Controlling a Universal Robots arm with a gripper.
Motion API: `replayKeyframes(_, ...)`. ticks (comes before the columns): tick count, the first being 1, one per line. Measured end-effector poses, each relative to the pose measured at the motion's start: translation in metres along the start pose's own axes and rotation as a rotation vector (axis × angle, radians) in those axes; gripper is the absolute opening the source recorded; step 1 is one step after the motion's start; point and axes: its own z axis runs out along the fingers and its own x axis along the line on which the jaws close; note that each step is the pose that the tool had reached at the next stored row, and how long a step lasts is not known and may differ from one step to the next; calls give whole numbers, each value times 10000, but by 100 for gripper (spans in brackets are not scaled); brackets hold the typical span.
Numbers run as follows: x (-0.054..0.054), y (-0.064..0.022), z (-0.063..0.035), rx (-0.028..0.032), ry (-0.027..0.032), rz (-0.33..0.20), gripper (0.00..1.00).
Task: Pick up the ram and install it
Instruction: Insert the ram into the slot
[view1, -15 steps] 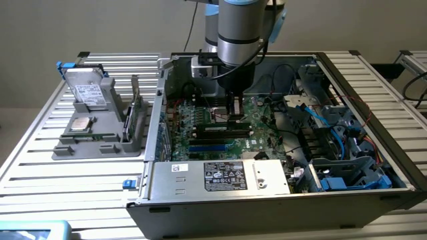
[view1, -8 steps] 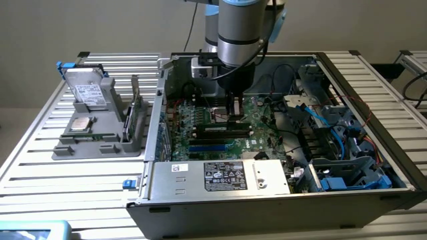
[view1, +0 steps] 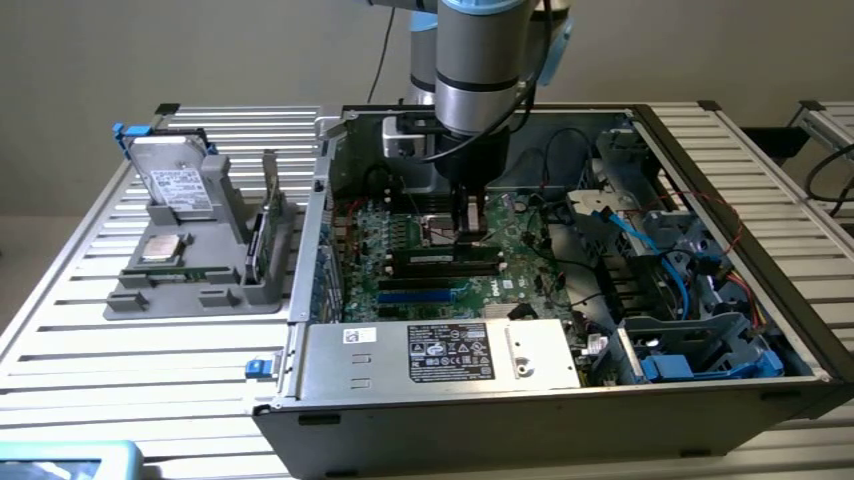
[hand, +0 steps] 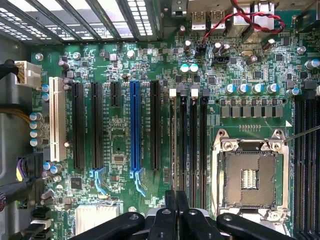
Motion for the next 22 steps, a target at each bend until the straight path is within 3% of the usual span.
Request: replayKeyframes(22,-24,-8,40,5,-4,-64,12)
